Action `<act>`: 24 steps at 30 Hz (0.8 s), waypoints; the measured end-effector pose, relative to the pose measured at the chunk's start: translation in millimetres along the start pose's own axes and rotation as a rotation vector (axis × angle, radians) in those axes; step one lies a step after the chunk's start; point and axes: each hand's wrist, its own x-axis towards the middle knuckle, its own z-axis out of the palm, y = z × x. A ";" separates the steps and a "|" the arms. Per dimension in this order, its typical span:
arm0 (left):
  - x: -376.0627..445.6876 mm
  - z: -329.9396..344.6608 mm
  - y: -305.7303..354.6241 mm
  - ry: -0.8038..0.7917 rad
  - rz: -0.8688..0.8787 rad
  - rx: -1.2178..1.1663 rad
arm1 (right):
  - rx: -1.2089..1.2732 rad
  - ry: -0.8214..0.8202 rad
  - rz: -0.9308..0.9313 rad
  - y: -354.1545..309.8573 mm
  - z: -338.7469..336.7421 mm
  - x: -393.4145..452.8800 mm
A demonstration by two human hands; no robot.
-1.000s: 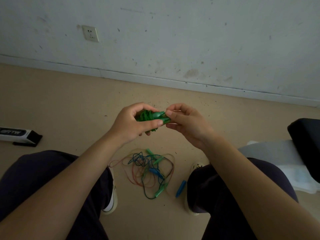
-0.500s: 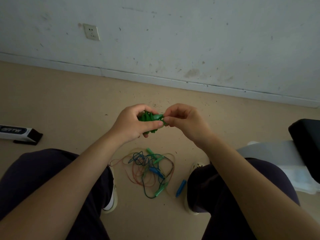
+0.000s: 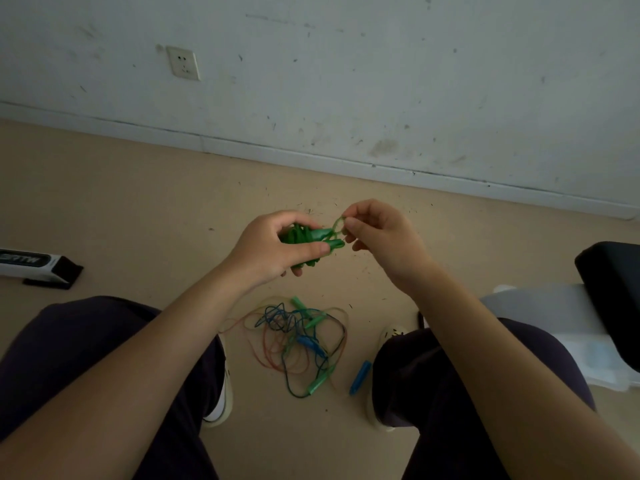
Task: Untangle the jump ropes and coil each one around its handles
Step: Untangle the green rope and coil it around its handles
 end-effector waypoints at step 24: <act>5.1 -7.3 -6.9 0.035 -0.130 0.161 | 0.082 0.122 -0.070 -2.2 -7.9 1.5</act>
